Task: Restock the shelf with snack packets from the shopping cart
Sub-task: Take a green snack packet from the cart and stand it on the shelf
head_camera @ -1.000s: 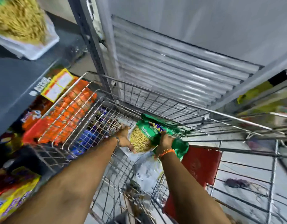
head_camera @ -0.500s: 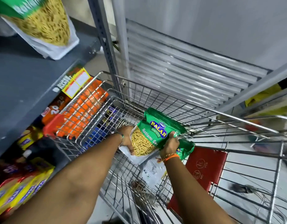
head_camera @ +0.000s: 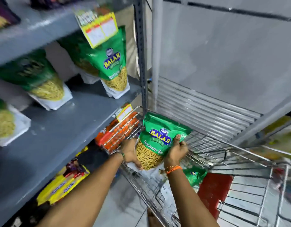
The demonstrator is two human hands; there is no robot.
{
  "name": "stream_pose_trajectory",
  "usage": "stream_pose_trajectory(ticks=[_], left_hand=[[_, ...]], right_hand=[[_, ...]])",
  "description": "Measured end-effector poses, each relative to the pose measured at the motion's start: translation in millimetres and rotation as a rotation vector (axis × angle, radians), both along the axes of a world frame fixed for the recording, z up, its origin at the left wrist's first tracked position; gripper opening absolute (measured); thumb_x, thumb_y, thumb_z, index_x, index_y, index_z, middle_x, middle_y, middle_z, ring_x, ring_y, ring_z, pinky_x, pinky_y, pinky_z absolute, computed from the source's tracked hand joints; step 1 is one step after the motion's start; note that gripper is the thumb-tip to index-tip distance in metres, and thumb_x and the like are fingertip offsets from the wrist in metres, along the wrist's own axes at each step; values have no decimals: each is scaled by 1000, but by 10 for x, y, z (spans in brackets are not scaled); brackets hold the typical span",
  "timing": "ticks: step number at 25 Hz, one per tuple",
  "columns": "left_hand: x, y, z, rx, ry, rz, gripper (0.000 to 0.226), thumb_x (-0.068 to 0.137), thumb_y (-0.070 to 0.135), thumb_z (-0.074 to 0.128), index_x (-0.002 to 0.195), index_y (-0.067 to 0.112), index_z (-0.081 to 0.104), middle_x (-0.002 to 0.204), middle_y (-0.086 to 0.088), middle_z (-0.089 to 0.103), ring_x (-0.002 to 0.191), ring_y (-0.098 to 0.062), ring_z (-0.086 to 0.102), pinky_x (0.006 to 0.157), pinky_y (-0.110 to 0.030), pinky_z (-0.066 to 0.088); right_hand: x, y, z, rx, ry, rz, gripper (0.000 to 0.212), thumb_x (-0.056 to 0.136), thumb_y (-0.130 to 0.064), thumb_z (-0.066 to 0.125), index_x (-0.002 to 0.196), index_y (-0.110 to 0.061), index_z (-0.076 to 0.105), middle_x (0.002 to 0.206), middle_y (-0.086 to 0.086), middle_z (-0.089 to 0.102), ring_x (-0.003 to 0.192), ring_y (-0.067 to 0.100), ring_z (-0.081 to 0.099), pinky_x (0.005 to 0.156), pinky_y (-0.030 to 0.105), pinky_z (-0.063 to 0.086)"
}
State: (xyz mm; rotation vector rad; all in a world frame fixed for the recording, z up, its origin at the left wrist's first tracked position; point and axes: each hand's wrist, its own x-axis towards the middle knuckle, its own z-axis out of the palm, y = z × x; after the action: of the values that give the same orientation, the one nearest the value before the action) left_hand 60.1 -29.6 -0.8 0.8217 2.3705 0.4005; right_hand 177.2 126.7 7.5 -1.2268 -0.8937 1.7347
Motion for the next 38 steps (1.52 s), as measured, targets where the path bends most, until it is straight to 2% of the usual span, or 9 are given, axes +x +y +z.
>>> stream_pose_trajectory(ticks=[3, 10, 15, 20, 24, 28, 32, 35, 38], left_hand=[[39, -198, 575, 150, 72, 93, 122, 15, 62, 90, 126, 29, 53, 120, 12, 64, 106, -11, 61, 99, -25, 49], [-355, -911, 1207, 182, 241, 459, 101, 11, 83, 77, 93, 25, 65, 92, 9, 71, 88, -12, 66, 76, -34, 57], [-656, -1416, 1645, 320, 271, 675, 79, 26, 58, 89, 91, 19, 68, 90, 3, 74, 85, -14, 68, 74, -39, 58], [-1183, -1873, 1162, 508, 152, 917, 82, 27, 63, 89, 96, 24, 65, 100, 4, 75, 95, -18, 71, 82, -40, 60], [-956, -1799, 1625, 896, 71, 1029, 30, 78, 17, 81, 94, 26, 57, 105, -7, 72, 92, -21, 66, 84, -35, 55], [-964, -1701, 1879, 1174, 4, 1147, 4, 94, 18, 63, 96, 22, 64, 88, 9, 68, 88, -10, 61, 73, -32, 52], [-1005, -1707, 1886, 1235, -1, 1226, 10, 95, 19, 60, 99, 16, 69, 95, 3, 70, 96, -15, 63, 73, -37, 55], [-1071, -1736, 1933, 1214, 19, 1223, 14, 97, 16, 58, 89, 22, 67, 100, -5, 68, 98, -21, 62, 75, -42, 57], [-1154, -1780, 1949, 1177, 22, 1195, 12, 97, 14, 57, 101, 11, 67, 107, -10, 68, 103, -27, 64, 72, -39, 57]], right_hand=[[-267, -74, 518, 108, 86, 122, 11, 94, -19, 58, 86, -15, 62, 77, -4, 61, 63, -2, 54, 63, 17, 45], [-1256, -559, 1475, 288, 297, 468, 21, 95, -19, 58, 79, -16, 71, 72, -15, 73, 71, 1, 58, 68, 24, 51], [-1902, -1091, 1976, 349, 389, 692, 23, 93, -31, 60, 73, -19, 63, 73, -9, 60, 75, 7, 49, 68, 25, 43], [-2321, -1464, 2133, 429, 347, 995, 27, 97, -25, 54, 94, -1, 67, 84, 10, 61, 83, 13, 48, 70, 26, 44], [-2423, -1516, 2036, 364, 318, 1029, 24, 96, -19, 55, 103, 1, 66, 93, 11, 64, 91, 13, 52, 76, 19, 48], [-2560, -1344, 1900, 296, 267, 1070, 26, 95, -34, 56, 98, -11, 68, 107, 7, 69, 106, 18, 60, 99, 36, 46], [-2601, -1238, 1909, 305, 310, 1034, 16, 96, -12, 54, 86, -14, 66, 92, -1, 67, 93, 10, 61, 98, 33, 44], [-2686, -1193, 1910, 359, 328, 992, 16, 92, -5, 57, 102, 0, 68, 94, 0, 67, 94, 13, 62, 101, 37, 47], [-2724, -1132, 1907, 367, 302, 1015, 22, 92, -7, 59, 110, 4, 66, 96, 0, 69, 96, 16, 64, 102, 41, 48]])
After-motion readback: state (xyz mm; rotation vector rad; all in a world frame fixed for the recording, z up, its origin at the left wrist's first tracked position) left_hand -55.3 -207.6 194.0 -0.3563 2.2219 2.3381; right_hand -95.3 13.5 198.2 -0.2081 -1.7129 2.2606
